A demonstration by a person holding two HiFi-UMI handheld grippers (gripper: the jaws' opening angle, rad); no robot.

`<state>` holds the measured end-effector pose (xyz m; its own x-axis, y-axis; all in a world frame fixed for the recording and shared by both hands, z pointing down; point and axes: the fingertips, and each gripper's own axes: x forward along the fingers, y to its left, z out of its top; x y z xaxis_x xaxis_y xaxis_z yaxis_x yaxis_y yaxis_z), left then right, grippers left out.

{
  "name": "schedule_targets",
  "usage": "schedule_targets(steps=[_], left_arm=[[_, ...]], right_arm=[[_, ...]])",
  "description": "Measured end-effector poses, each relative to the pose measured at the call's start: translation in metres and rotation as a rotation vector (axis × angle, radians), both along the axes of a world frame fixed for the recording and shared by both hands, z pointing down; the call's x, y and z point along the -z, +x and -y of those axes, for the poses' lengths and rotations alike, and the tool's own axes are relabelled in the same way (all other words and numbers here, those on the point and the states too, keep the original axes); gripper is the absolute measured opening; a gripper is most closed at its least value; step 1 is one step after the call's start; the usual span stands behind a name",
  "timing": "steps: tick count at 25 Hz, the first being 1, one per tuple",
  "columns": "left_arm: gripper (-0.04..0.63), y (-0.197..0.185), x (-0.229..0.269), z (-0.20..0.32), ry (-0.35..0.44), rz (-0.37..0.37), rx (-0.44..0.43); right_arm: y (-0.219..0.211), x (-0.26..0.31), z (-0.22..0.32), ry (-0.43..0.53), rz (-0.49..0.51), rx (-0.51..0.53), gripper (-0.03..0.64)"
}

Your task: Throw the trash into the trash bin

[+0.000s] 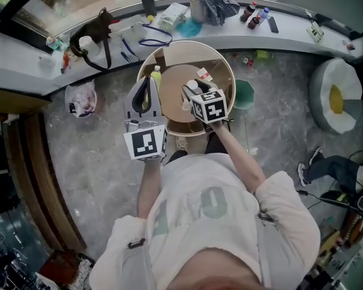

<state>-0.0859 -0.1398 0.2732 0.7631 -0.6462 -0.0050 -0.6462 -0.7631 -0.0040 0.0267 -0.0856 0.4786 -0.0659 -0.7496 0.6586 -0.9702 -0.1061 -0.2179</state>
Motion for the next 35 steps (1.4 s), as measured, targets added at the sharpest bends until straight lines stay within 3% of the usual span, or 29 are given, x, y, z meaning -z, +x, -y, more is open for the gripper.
schedule_targets(steps=[9,16,25,30,35], left_arm=[[0.011,0.056,0.009,-0.007,-0.005,-0.033,-0.07],[0.011,0.105,-0.003,-0.009,-0.04,0.001,-0.123],[0.011,0.209,-0.045,-0.043,-0.114,0.085,-0.262],[0.011,0.29,-0.067,-0.088,-0.173,0.07,-0.377],[0.011,0.346,-0.085,-0.11,-0.214,0.111,-0.428]], right_arm=[[0.02,0.06,-0.005,0.109,-0.047,0.017,0.199],[0.065,0.055,-0.007,0.093,-0.025,-0.028,0.199],[0.181,0.012,-0.051,0.012,-0.064,-0.147,0.199],[0.263,-0.026,-0.101,-0.045,-0.084,-0.209,0.199],[0.325,-0.071,-0.14,-0.099,-0.043,-0.257,0.199]])
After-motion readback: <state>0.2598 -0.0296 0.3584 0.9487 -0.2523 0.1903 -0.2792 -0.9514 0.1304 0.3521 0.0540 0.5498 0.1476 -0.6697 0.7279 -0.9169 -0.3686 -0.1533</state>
